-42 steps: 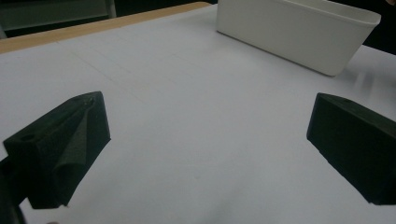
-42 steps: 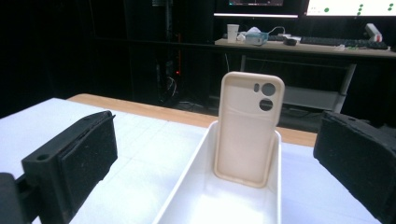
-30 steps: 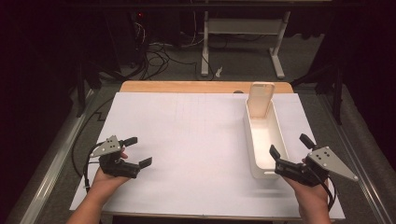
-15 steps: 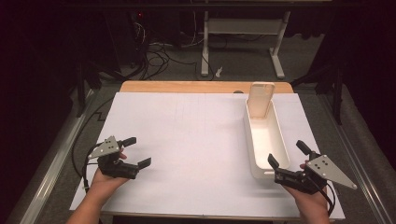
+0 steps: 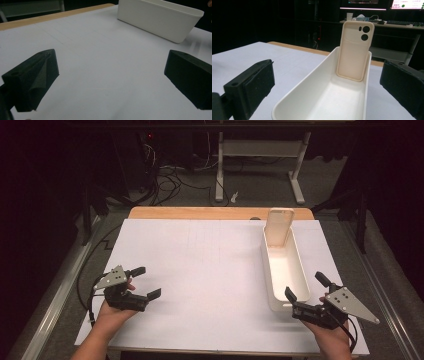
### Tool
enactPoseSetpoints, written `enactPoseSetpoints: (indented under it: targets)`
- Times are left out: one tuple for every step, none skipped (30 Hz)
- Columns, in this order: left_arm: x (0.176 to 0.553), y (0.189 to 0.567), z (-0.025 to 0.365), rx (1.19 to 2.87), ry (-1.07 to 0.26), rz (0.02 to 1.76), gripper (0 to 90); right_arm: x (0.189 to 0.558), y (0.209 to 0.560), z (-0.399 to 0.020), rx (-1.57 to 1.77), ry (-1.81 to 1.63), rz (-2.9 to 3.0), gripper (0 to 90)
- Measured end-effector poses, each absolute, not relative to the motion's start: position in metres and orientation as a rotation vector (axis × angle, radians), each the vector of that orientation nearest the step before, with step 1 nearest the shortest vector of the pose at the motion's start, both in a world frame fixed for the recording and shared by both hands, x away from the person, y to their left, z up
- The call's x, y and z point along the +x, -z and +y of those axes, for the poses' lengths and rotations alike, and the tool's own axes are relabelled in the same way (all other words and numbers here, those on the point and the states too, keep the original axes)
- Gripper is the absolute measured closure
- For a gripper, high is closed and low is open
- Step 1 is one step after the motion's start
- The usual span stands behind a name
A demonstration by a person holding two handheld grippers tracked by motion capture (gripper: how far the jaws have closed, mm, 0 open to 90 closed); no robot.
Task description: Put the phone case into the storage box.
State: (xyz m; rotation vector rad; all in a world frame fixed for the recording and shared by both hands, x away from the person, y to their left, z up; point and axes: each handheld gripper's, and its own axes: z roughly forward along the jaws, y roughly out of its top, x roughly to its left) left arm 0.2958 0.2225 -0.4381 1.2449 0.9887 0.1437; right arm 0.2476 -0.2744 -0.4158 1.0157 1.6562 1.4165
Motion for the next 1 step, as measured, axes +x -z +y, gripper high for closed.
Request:
enactPoseSetpoints:
  targets:
    - [0.2958, 0.4382, 0.2225, 1.246, -0.145, 0.989, 0.6, 0.2478, 0.4160, -0.2746, 1.017, -1.418, 1.657, 0.3]
